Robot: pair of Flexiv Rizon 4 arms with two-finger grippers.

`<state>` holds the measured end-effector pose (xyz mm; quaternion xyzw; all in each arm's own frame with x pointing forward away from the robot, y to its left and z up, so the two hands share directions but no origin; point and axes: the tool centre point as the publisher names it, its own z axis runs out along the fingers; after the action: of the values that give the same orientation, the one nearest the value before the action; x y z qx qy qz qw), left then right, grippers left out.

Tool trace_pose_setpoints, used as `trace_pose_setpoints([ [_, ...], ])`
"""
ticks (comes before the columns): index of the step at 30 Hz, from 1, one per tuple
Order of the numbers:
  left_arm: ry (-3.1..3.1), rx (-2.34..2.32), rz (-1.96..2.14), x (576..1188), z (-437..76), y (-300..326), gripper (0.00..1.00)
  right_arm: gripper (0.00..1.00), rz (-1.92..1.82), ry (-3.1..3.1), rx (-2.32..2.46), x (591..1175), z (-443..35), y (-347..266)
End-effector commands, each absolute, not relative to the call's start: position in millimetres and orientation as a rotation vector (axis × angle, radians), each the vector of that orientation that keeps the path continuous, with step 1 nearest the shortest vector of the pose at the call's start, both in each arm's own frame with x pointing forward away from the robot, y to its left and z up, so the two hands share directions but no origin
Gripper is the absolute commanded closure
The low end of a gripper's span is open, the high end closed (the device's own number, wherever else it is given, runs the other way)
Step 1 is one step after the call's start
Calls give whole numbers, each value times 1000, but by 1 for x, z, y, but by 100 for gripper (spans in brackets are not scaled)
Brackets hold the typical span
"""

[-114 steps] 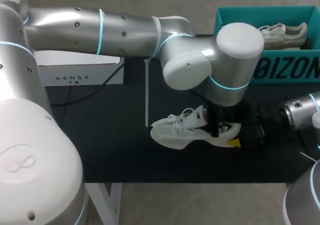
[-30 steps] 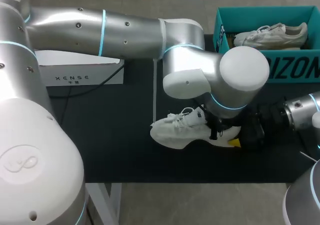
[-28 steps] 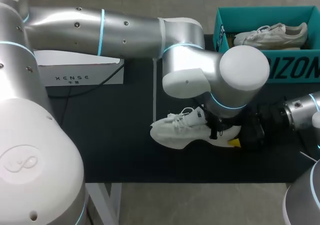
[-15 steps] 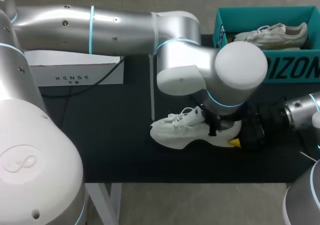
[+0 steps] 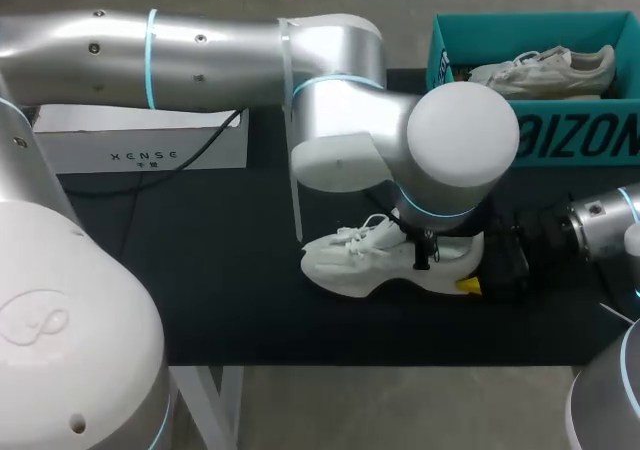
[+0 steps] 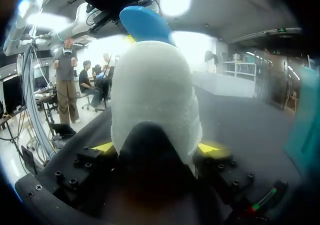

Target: Take the shoe out of the shoebox, open the shoe tongue, remove and reinsert the insole, then place the shoe into the shoebox

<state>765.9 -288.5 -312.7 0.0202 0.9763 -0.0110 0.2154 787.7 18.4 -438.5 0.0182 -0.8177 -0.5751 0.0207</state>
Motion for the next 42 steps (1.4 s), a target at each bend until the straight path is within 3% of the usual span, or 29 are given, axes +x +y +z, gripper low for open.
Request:
trace_pose_setpoints([
  [1, 2697, 70, -36, 763, -302, -290, 100, 100, -1782, -2538, 56, 788, -448, 22],
  [32, 2706, 158, -136, 752, -302, -346, 100, 100, -1782, -2538, 56, 788, -448, 22],
  [34, 2705, 150, -140, 751, -303, -345, 91, 100, -1782, -2538, 56, 788, -448, 22],
  [42, 2699, 114, -156, 750, -304, -343, 89, 100, -1782, -2538, 56, 788, -448, 22],
])
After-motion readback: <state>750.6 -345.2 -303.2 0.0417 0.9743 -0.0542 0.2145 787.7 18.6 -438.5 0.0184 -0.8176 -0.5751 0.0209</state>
